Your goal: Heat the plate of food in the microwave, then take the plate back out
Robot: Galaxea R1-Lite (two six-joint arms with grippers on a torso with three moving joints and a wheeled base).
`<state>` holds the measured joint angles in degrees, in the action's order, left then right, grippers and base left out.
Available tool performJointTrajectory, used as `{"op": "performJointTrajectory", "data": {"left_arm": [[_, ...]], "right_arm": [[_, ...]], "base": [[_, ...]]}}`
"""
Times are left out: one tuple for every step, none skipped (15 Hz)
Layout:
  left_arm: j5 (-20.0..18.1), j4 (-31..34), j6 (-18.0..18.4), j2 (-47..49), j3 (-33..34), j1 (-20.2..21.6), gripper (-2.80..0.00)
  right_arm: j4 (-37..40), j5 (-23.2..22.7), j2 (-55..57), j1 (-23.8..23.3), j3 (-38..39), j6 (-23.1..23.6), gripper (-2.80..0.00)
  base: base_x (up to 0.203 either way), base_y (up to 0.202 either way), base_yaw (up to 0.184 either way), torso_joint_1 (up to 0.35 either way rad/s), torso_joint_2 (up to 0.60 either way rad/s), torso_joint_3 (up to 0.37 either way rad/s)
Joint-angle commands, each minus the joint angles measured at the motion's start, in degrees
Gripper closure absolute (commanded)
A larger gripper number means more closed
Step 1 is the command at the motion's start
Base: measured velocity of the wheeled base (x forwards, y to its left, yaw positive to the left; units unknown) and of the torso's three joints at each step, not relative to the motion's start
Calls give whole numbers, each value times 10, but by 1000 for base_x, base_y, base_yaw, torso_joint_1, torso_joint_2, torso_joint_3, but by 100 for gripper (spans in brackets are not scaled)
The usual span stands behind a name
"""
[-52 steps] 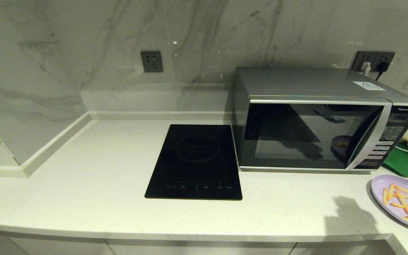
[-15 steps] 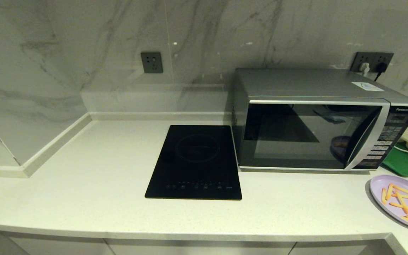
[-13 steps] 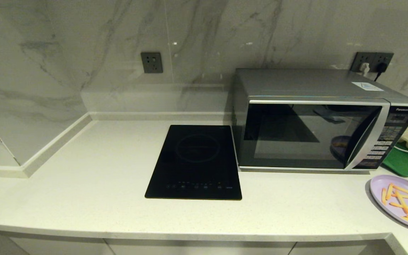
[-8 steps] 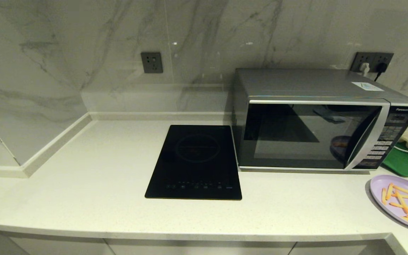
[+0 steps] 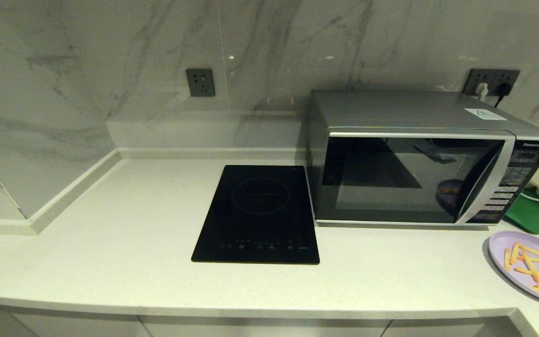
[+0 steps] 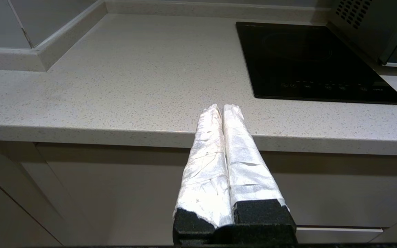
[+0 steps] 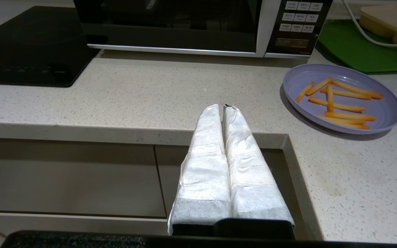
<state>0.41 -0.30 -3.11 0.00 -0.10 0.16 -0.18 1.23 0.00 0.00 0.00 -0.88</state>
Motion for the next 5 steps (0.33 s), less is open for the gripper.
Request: {"op": "performJointTrajectory", "data": {"left_arm": [[0,0,-1,0,0,0,0],[0,0,-1,0,0,0,0],[0,0,-1,0,0,0,0],[0,0,-1,0,0,0,0],[0,0,-1,0,0,0,0]], "right_arm": [[1,1,1,0,-1,0,0],[2,1,1,0,-1,0,0],[3,1,1,0,-1,0,0],[3,1,1,0,-1,0,0],[3,1,1,0,-2,0,0]], "base": [[0,0,0,0,0,0],[0,0,0,0,0,0],[0,0,0,0,0,0],[0,0,0,0,0,0],[0,0,0,0,0,0]]}}
